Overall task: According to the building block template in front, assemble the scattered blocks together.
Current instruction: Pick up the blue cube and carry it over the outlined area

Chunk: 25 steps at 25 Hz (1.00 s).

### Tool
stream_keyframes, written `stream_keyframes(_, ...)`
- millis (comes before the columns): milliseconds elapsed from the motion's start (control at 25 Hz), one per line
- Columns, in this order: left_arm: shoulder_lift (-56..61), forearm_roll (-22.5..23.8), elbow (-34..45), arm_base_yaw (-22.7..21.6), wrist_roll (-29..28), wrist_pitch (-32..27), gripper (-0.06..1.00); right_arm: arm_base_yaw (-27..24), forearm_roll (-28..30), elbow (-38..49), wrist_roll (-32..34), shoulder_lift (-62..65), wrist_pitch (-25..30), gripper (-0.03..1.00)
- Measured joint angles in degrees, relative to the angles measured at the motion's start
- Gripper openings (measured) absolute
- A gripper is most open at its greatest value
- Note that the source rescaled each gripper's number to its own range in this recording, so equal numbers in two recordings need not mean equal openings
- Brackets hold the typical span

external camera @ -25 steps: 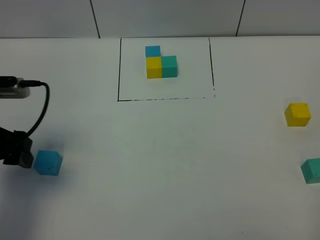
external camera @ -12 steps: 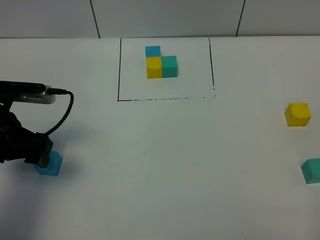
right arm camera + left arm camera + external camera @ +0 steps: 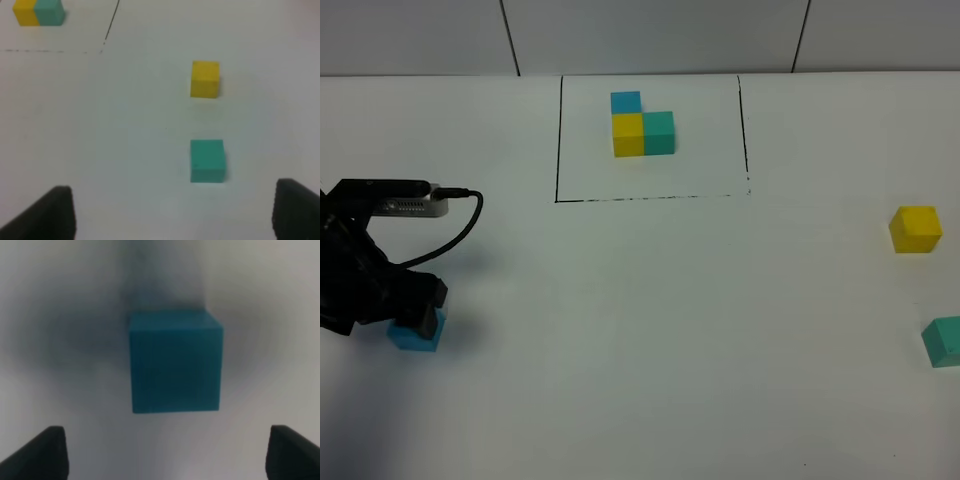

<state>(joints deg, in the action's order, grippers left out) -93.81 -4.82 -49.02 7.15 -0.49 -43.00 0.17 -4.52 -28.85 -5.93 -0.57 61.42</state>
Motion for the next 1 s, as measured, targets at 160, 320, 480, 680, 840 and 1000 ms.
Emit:
stream_keyframes(160, -2.6, 0.1, 0.0, 0.0, -1.1, 2.5, 0.84, 0.0, 0.0, 0.0, 0.0, 0.0, 0.0, 0.62)
stream_keyframes(320, -4.5, 0.1, 0.0, 0.0, -1.2, 6.3, 0.83, 0.0, 0.0, 0.0, 0.0, 0.0, 0.0, 0.62)
stream_keyframes(480, -7.3, 0.1, 0.0, 0.0, -1.2, 8.1, 0.83, 0.0, 0.0, 0.0, 0.0, 0.0, 0.0, 0.62)
stream_keyframes(680, -9.4, 0.1, 0.0, 0.0, -1.2, 9.7, 0.75, 0.0, 0.0, 0.0, 0.0, 0.0, 0.0, 0.62)
stream_keyframes(840, -9.5, 0.1, 0.0, 0.0, -1.3, 10.2, 0.43, 0.0, 0.0, 0.0, 0.0, 0.0, 0.0, 0.62)
stream_keyframes(1000, -9.5, -0.9, -0.8, 0.2, -3.8, 9.7, 0.00, 0.0, 0.0, 0.0, 0.0, 0.0, 0.0, 0.62)
